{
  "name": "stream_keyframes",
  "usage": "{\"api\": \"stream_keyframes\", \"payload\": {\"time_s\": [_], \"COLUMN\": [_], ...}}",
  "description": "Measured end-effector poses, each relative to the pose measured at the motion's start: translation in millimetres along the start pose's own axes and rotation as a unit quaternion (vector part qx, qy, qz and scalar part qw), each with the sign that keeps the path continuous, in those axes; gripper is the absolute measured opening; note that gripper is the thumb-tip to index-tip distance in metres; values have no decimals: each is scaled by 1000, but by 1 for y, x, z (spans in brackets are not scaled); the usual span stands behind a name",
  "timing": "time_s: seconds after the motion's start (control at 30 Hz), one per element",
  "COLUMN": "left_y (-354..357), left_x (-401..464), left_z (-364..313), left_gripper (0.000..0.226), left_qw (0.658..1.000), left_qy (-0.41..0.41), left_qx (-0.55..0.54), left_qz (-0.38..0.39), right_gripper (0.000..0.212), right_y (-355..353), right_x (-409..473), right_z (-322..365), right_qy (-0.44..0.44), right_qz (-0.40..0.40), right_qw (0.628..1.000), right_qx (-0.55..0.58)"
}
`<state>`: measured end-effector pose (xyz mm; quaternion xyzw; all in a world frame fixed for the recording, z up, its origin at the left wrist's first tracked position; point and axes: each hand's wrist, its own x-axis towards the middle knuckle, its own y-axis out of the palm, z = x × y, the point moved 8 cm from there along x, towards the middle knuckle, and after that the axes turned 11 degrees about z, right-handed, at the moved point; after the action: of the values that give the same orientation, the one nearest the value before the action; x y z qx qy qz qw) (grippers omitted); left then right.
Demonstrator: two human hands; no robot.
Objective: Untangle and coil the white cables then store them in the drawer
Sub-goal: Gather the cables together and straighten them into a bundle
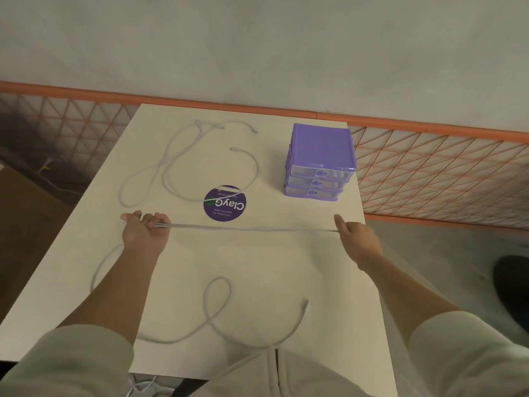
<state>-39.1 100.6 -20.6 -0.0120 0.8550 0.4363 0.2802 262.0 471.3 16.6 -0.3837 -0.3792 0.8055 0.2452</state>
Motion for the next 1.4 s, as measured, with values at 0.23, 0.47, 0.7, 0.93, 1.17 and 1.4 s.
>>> {"api": "stream_keyframes", "payload": {"time_s": [0.23,0.47,0.7,0.93,1.17,1.4], "left_y": [-3,-17,-6,-16,-16,-35], "left_x": [-6,-10,-21,-33,-54,-71], "left_z": [7,7,2,-7,-15,-24], "left_gripper": [40,44,47,45,42,41], "left_qw": [996,998,999,999,998,999], "left_qy": [-29,-41,-17,-24,-21,-8], "left_qx": [80,52,31,40,41,34], "left_qz": [-5,-23,2,8,30,29], "right_gripper": [43,46,35,25,31,13], "right_y": [18,28,44,71,128,167], "right_x": [6,-6,-5,-9,-20,-44], "right_z": [-18,-14,-14,12,77,131], "right_qy": [32,29,30,-20,-118,-176], "right_qz": [68,63,109,172,278,337], "right_qw": [983,983,980,976,949,924], "right_qx": [-168,-172,-164,-129,-88,-38]}}
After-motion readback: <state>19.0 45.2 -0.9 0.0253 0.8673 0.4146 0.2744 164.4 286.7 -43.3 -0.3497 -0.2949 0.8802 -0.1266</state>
